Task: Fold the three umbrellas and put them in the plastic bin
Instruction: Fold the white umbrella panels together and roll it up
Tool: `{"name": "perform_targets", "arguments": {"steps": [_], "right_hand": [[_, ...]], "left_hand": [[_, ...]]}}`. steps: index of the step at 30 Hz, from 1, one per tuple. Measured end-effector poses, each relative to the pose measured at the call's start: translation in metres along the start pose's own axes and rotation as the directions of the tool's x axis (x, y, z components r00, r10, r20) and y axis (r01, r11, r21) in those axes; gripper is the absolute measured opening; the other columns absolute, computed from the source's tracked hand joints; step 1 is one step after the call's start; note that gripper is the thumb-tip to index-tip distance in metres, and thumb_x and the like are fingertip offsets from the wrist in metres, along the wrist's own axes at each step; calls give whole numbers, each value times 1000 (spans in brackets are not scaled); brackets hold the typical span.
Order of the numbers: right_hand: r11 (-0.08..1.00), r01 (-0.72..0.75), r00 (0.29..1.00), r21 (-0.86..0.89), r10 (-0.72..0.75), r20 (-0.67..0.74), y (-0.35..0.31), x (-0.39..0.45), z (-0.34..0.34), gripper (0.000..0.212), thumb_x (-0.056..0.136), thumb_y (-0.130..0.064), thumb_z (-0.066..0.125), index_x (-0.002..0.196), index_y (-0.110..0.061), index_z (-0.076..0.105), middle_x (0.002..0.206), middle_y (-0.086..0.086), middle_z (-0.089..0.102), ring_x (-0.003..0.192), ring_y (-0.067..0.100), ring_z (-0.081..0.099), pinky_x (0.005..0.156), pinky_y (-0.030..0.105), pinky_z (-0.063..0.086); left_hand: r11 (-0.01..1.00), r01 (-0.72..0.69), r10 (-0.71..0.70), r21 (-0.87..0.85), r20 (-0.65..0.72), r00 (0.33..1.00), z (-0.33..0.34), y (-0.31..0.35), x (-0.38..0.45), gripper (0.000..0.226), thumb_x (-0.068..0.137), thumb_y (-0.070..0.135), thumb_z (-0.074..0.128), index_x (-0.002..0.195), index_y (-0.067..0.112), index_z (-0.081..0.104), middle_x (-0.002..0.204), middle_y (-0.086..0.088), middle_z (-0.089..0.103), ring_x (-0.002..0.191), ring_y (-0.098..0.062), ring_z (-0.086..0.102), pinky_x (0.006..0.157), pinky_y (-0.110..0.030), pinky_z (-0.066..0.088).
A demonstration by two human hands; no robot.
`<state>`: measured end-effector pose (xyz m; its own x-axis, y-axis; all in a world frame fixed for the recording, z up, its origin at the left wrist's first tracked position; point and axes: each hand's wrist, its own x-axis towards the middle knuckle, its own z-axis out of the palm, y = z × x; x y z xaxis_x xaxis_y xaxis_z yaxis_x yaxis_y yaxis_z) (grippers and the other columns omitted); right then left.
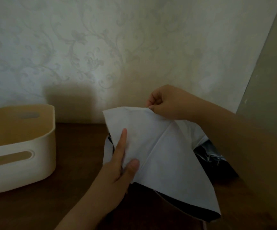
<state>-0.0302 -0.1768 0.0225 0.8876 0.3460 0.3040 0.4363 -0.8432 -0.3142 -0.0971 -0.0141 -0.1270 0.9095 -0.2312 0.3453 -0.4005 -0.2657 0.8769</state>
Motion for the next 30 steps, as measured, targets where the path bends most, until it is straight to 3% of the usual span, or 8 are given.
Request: {"name": "perform_targets", "arguments": {"steps": [3,8,13,19,23,26,28,30], "right_hand": [[998,-70,996,2,70,-64,1,3,10,13,83,-13,61,74,-21,65,67,-8,60,70,10,57,58,16,44],[978,-65,925,196,133,-356,10,-16,21,14,89,-34,59,89,-21,52,83,-9,57,77,9,55,66,22,38],[978,-114,980,176,140,-144,27,-44,33,45,88,-48,52,72,-6,57,65,5,53,57,10,47,55,22,34],[919,-66,985,388,123,-123,30,-44,29,35,85,-41,62,69,-9,63,65,3,61,58,11,55,55,24,42],[907,-73,971,415,160,-178,35,-41,36,25,82,-40,65,68,-21,58,68,-3,62,62,8,55,60,26,45],[982,-21,958,188,73,-276,42,-42,45,25,85,-48,56,79,-25,49,69,-9,53,68,12,52,62,29,40],[995,-47,974,-85,26,-224,47,-47,50,34,88,-54,48,98,-22,46,69,-10,46,70,17,50,61,33,38],[936,-150,976,-318,88,-199,53,-49,52,43,91,-54,45,117,-21,43,83,-6,53,79,22,54,64,33,39]], "left_hand": [[1000,-27,27,-2,-20,999,2,-4,0,62,87,49,36,123,76,-6,67,48,48,73,12,59,62,-5,46],[992,-37,35,-121,-20,999,-3,-8,4,45,89,41,41,117,76,31,86,66,37,79,36,44,70,1,40],[976,9,-9,-217,2,1000,-2,-10,6,44,82,50,42,117,77,32,106,59,31,100,24,44,101,-31,45],[961,-5,12,-275,23,1000,-5,-3,2,47,73,49,52,110,75,39,120,44,33,101,2,54,67,-17,54],[974,-69,61,-217,-46,997,-4,-2,3,74,59,50,71,112,81,30,126,48,23,105,-7,55,70,-18,55],[941,-5,7,-339,4,1000,-3,-5,5,72,66,38,70,115,77,35,128,17,44,75,-13,61,59,-25,54],[880,45,-44,-473,14,999,-2,-6,7,72,68,30,68,121,69,38,99,-4,54,51,-12,54,53,-30,51],[831,62,-71,-553,5,997,-1,-7,9,76,70,23,67,129,61,35,70,-6,52,41,-10,45,51,-34,49]]}}
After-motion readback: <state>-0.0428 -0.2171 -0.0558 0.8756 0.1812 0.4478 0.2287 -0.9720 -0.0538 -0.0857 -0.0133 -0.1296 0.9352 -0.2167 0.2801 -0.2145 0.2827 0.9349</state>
